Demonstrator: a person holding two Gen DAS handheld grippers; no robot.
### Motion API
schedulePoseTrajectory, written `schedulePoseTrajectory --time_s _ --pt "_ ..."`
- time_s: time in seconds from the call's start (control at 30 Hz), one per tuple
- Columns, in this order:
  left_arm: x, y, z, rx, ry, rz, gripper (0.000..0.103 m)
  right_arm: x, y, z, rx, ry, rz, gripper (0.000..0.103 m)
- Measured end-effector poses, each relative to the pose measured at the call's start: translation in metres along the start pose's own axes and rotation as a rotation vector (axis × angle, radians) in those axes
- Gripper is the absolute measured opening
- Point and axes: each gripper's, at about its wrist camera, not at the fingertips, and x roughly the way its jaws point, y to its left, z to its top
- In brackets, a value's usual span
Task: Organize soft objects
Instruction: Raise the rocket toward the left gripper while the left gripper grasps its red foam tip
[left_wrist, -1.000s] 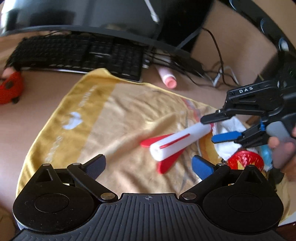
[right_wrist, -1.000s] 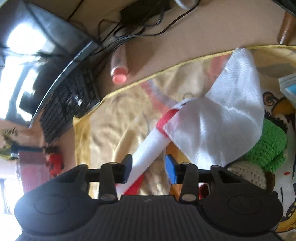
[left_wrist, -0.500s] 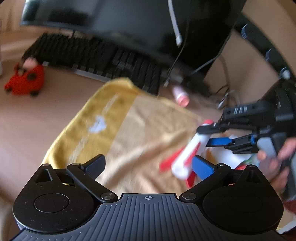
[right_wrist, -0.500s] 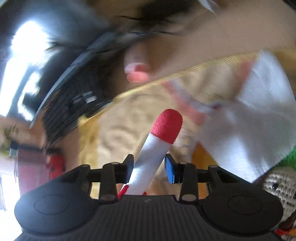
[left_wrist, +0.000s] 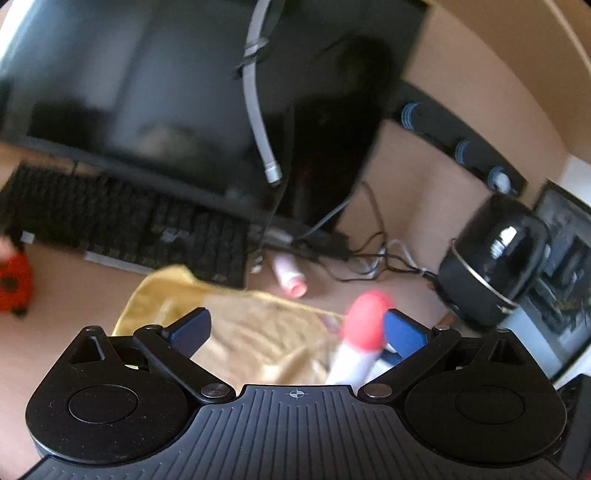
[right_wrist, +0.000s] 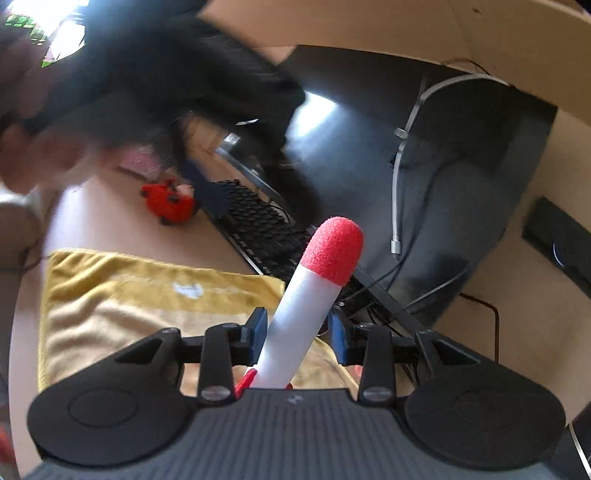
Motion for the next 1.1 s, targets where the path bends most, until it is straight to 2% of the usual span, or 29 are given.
schedulePoseTrajectory --time_s 0.07,0.13,0.2,0.27,0.33,0.37,0.53,0.73,0.77,0.87,0.93,1.0,1.1 --pt "0.000 -0.017 -0.004 0.054 -0.003 -0.036 0.102 -0.001 0.003 -0.002 -0.007 -0.015 -0.009 0.039" --pt "0.008 -0.032 -0.009 0.089 0.024 -0.030 0.102 0.000 0.004 -0.003 0.001 -0.028 -0.010 0.039" --pt "0.020 -0.039 -0.014 0.081 0.054 -0.016 0.101 -0.002 0.008 -0.003 -0.011 -0.038 -0.007 0.038" --pt "0.029 -0.042 -0.017 0.056 0.078 -0.006 0.096 -0.005 0.012 -0.005 -0.016 -0.047 -0.003 0.038" --pt "0.037 -0.044 -0.017 0.052 0.093 0.007 0.052 -0.009 0.015 -0.006 -0.015 -0.058 -0.002 0.038" --pt "0.039 -0.046 -0.017 0.058 0.100 0.018 0.049 -0.010 0.016 -0.006 -0.021 -0.065 -0.003 0.037" --pt "0.032 -0.046 -0.018 0.039 0.085 -0.002 0.045 -0.005 0.017 -0.006 -0.026 -0.073 -0.024 0.035" --pt "0.038 -0.056 -0.017 0.112 0.098 0.024 0.045 -0.005 0.012 -0.009 -0.042 -0.030 -0.014 0.042" --pt "0.040 -0.056 -0.018 0.101 0.102 0.019 0.045 -0.008 0.012 -0.011 -0.053 -0.025 -0.005 0.043" --pt "0.046 -0.056 -0.019 0.080 0.099 0.000 0.041 -0.017 0.009 -0.019 -0.107 -0.010 -0.016 0.055" --pt "0.052 -0.057 -0.020 0.066 0.103 -0.013 0.041 -0.026 0.003 -0.022 -0.127 -0.010 -0.050 0.057" --pt "0.060 -0.059 -0.021 0.039 0.104 -0.043 0.041 -0.027 -0.011 -0.026 -0.109 0.034 -0.064 0.057" --pt "0.067 -0.057 -0.016 -0.016 0.097 -0.086 0.041 -0.019 -0.022 -0.029 -0.075 0.088 -0.021 0.057"
